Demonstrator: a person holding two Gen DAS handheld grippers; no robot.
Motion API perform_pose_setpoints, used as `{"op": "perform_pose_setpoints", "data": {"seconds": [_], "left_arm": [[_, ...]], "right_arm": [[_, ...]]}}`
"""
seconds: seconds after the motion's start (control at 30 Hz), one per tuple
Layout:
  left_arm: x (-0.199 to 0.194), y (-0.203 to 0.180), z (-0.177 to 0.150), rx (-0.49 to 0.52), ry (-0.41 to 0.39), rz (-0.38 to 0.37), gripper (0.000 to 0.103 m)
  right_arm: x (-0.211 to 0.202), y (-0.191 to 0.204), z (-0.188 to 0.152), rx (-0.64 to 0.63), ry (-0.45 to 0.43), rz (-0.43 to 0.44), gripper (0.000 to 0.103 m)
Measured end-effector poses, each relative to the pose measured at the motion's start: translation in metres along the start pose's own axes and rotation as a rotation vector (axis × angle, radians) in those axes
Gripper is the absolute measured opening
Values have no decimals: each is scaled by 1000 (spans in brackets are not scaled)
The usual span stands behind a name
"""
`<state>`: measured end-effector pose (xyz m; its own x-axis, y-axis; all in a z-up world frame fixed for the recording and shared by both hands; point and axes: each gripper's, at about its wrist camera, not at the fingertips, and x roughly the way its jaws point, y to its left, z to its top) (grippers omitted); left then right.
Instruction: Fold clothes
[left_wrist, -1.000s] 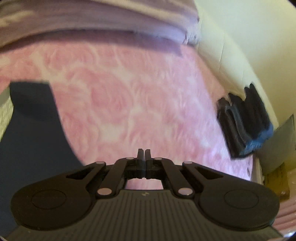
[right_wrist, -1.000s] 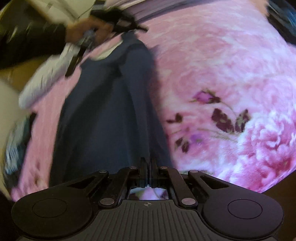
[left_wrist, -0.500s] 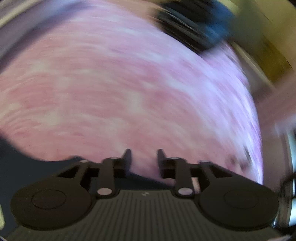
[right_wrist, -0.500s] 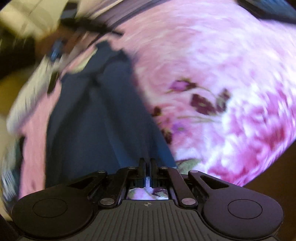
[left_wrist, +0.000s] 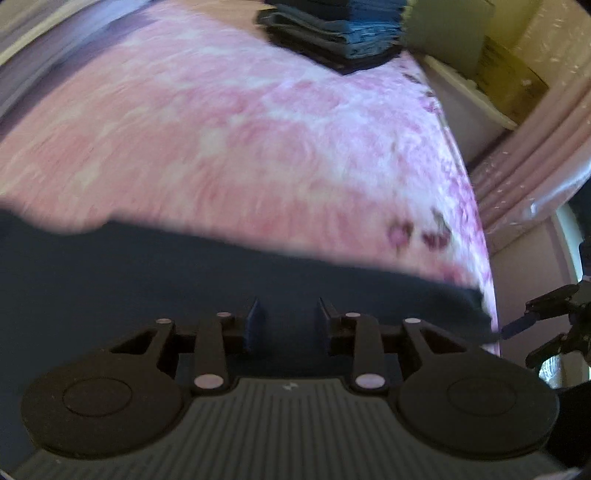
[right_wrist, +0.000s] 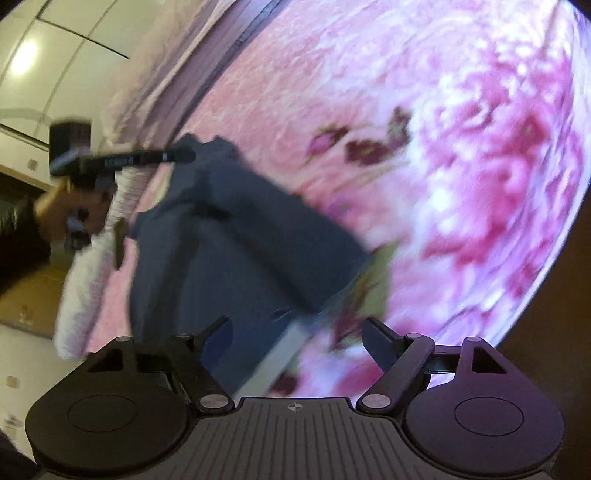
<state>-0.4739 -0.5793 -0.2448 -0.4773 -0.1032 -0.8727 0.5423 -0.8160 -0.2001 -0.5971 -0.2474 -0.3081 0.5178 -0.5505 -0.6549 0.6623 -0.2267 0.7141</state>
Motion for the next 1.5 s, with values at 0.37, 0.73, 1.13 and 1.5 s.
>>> {"op": "perform_pose_setpoints", "data": {"seconds": [0.37,0.73,1.13,1.5], "left_arm": [[-85,-104,-214,-58,115,112,34],[-74,-206,-285,178,27,135,50],[-67,-243,-313,287,41,463,3],[-101,-251,-314,157,-54,463,1]], "right_arm": [[68,34,-51,98,121,224,80],[93,66,-117,136,112,198,80],[84,63,-124,203,129,293,80],[125,43,-107,400,19,496,80]]}}
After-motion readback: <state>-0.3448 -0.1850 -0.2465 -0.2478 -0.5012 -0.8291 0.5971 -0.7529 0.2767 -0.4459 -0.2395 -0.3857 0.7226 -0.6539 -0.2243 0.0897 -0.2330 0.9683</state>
